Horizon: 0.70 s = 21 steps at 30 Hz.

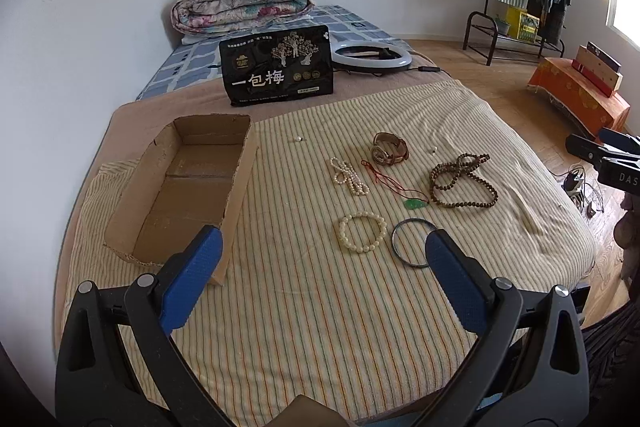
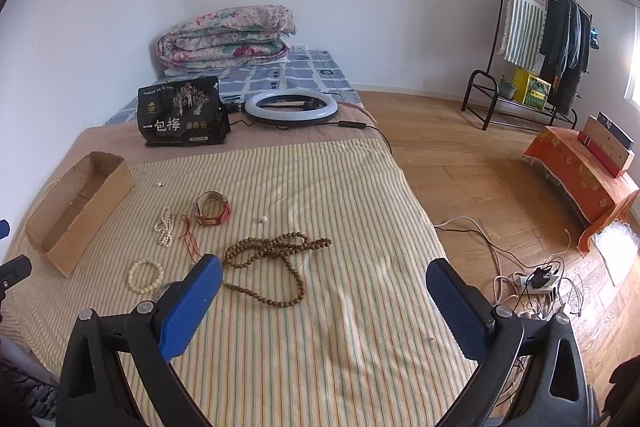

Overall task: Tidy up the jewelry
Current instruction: 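Move both tools toward the jewelry on the striped bed cover, then grasp the cream bead bracelet with the left tool while the right tool grasps the wooden mala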

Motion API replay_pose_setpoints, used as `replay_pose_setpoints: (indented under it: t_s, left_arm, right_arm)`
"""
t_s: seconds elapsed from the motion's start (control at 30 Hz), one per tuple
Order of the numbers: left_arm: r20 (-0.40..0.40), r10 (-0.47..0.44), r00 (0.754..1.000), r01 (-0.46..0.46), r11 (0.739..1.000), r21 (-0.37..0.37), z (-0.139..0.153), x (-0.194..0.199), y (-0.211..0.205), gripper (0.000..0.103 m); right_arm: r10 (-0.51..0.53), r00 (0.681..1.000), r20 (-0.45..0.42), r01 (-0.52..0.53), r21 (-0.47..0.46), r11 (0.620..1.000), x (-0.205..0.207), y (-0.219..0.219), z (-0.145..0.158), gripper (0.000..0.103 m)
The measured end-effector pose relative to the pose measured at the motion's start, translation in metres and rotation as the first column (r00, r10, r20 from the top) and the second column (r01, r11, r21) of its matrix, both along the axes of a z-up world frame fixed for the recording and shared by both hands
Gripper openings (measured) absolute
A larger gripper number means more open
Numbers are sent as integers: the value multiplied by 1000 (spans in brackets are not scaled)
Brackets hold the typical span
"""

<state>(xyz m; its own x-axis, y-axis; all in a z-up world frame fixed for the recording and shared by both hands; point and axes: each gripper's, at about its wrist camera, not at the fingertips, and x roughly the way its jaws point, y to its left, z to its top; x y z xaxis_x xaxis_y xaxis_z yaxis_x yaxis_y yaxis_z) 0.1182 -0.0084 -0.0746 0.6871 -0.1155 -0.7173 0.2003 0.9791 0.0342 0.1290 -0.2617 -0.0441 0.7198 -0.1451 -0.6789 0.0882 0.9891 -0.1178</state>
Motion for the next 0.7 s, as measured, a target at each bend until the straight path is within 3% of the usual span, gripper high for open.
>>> replay_pose_setpoints:
  t_s: [0.33,0.53,0.7]
  left_arm:
    - [-138,-80,987,84,996,25,-50,44,-26,74]
    - [-228,-84,970,83,996,-17,-79,75,-28,63]
    - [-285,-86,955,80,996,-35,-102,95,-28,54]
  right_arm:
    - [72,977,-199,-62,54,997,54,4,-58,103]
    - [48,951,-305,31,247,969,85,-10,-85,101]
    - [7,927,-375,108,284,953,107,-17,-106,99]
